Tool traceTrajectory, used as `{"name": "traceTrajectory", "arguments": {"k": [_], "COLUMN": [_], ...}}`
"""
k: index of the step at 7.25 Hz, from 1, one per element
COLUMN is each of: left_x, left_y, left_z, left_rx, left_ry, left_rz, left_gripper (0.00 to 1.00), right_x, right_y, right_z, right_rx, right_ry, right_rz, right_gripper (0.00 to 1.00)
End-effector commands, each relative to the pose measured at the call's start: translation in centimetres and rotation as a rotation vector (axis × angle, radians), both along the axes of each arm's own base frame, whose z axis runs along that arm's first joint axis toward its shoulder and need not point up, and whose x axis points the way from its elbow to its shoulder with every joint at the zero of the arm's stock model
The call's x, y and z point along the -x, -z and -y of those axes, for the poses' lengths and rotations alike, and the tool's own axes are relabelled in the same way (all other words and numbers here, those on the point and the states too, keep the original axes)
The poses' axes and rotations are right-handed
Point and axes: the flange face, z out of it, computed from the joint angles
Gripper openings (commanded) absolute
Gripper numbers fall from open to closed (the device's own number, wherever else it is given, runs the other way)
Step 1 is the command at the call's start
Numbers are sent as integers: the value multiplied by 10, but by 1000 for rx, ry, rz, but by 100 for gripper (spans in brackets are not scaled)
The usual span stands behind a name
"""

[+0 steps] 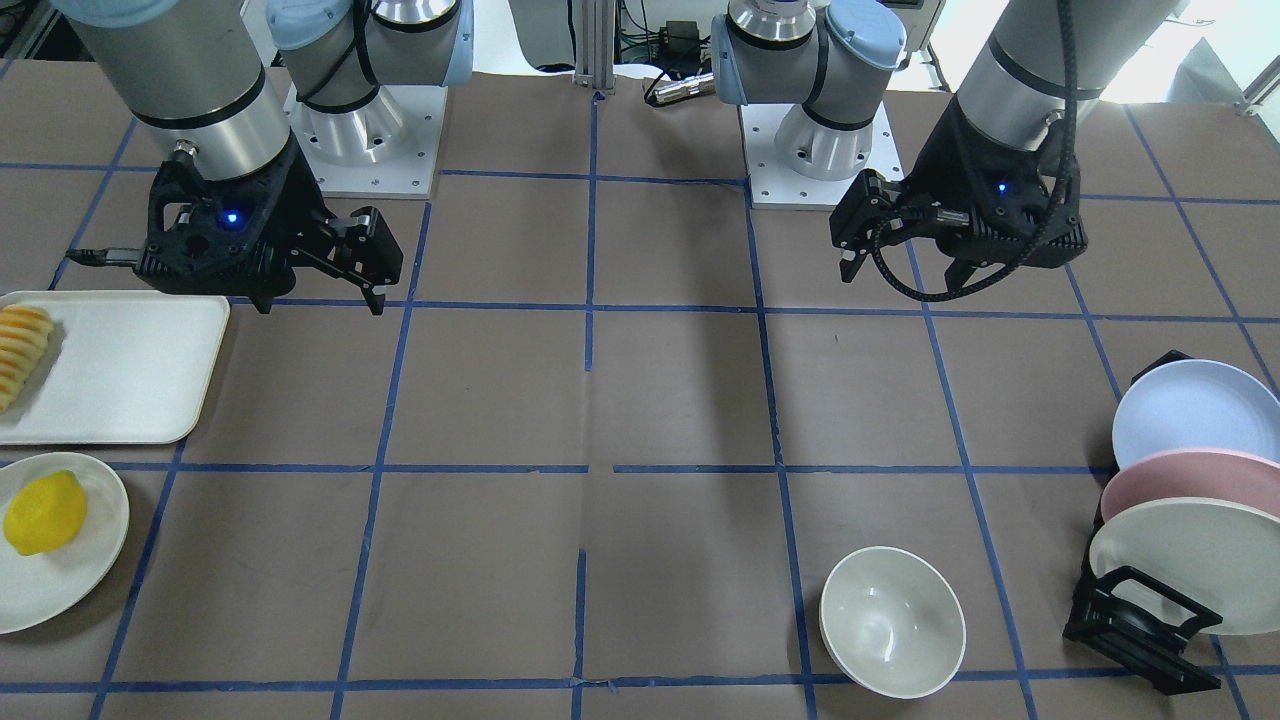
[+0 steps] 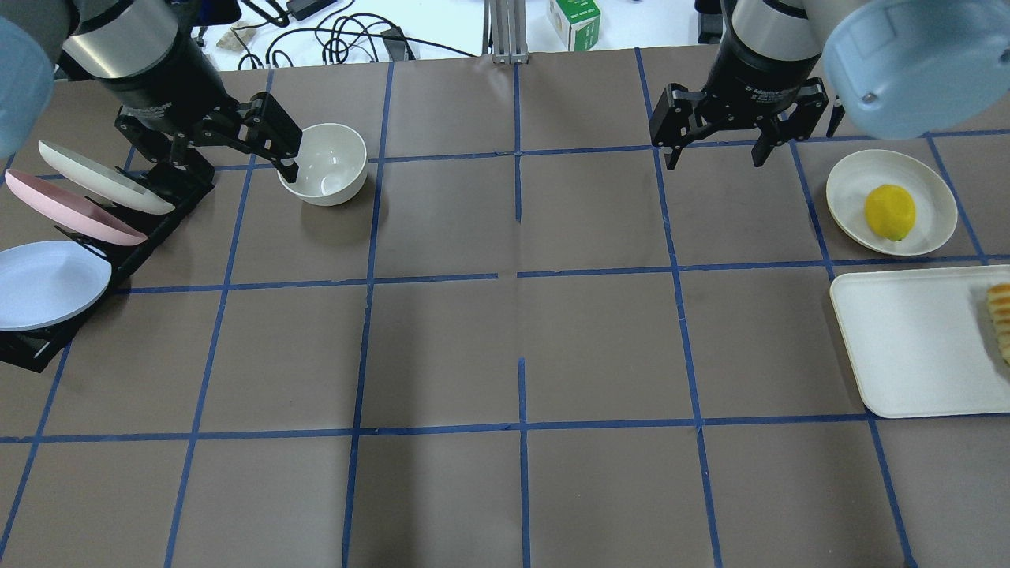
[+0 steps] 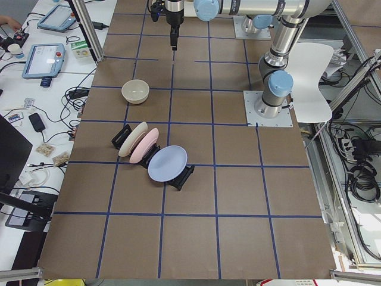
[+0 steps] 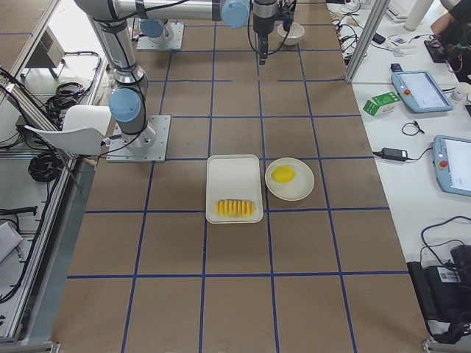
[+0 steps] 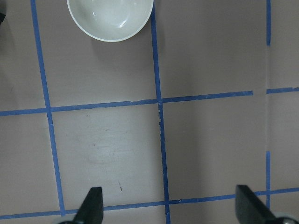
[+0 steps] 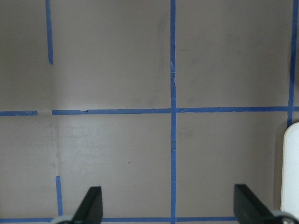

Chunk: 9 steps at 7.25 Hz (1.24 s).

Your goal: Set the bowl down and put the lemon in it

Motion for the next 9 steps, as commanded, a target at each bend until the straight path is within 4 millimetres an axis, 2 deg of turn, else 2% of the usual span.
{"name": "traceTrajectory", "arguments": {"k": [1,4,5,6,7,8,9], "left_x": [0,0,2,4,4,2,1], "left_y": [-1,1,5,7,8,13,17], "left_z": [-1,-2,-5,-9,-11,-7,1], "left_rx": [2,-1,-13,-13,-19,-29,-31], "left_ry": [0,0,3,7,7,9,11], "left_rz": [0,-2,-3,1,0,24,32], "left_gripper": [100,100,100,100,100,100,100], "right_x": [0,1,17,70,139,200,254], "right_y": [1,-6,-8,-13,-13,3,30], "right_z": [0,2,10,23,30,39,48], "right_rx": [-3,17,33,34,33,3,-34], "right_ry": [-1,-14,10,41,27,2,-49], "right_rz": [-3,-7,-9,-38,-66,-64,-53], "right_gripper": [100,100,100,100,100,100,100]}}
